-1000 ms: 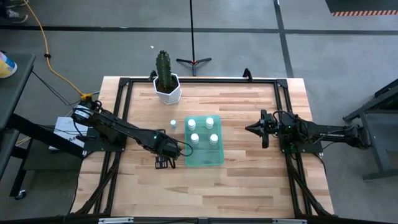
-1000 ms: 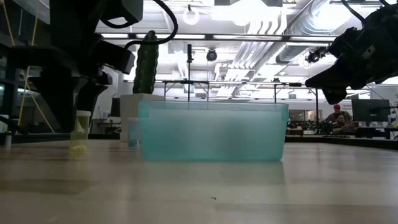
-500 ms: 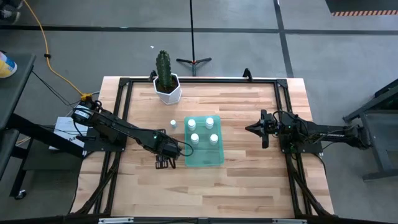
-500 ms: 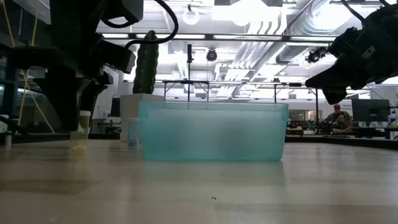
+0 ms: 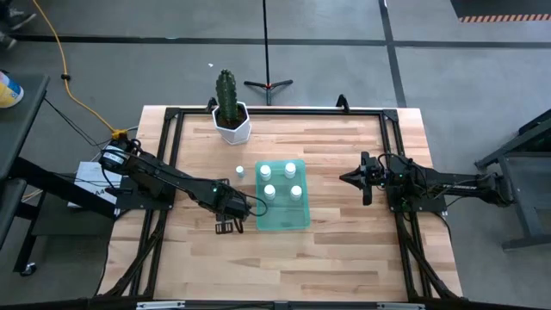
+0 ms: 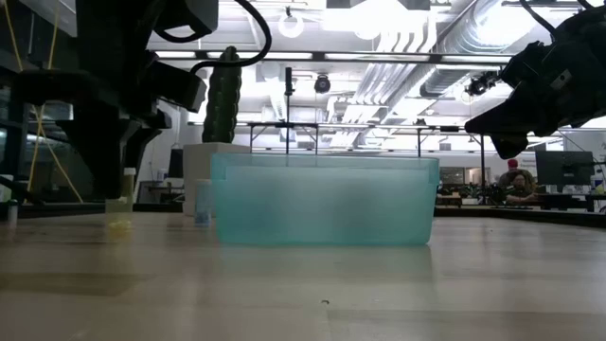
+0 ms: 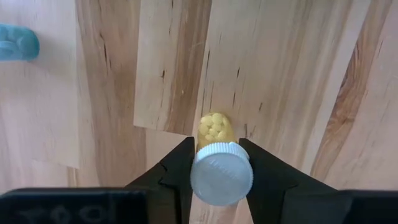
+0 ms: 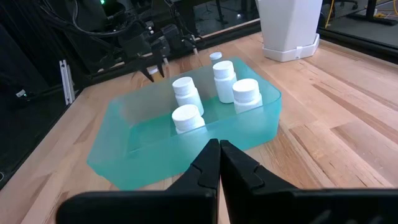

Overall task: Pick and place pill bottles into a basket
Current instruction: Put the yellow pill bottle into the green bin

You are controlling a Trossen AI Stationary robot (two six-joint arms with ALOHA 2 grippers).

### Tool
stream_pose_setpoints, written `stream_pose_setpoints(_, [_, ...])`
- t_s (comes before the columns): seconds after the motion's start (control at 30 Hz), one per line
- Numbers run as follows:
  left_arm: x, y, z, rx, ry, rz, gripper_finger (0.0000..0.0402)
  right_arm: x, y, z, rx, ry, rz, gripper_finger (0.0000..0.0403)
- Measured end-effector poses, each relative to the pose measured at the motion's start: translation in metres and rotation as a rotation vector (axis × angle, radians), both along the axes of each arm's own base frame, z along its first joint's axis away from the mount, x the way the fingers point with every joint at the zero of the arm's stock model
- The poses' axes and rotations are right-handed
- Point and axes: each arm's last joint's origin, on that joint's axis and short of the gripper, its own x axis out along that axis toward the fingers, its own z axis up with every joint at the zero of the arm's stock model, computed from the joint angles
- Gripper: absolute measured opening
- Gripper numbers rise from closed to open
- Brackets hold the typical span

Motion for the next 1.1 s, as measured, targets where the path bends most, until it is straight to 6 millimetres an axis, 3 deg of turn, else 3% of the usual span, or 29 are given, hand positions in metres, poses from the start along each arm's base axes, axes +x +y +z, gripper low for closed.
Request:
stream_pose_setpoints(0.3, [0.004,-0.002,0.009,-0.028,-0.004,0.015,0.0170,0.000,0.000,0.000,0.000,0.000,0.000,0.0002])
stream_pose_setpoints(0.53, [0.022,-0.006,0.043,-0.015,-0.093,-0.081,0.0146,0.000,0.000,0.000,0.000,0.000,0.000,0.0001])
stream_pose_setpoints(0.7, [0.034,-0.008,0.069,0.034,-0.200,-0.094,0.0158,0.000,0.000,0.000,0.001,0.000,-0.001,0.0002])
stream_pose_setpoints(0.87, [0.046,0.001,0.091,0.026,-0.272,-0.077,0.0169,0.000,0.000,0.000,0.001,0.000,0.000,0.0001])
stream_pose_setpoints(1.1, [0.062,0.023,0.111,-0.029,-0.387,-0.006,0.0145,0.000,0.000,0.000,0.001,0.000,0.000,0.0002])
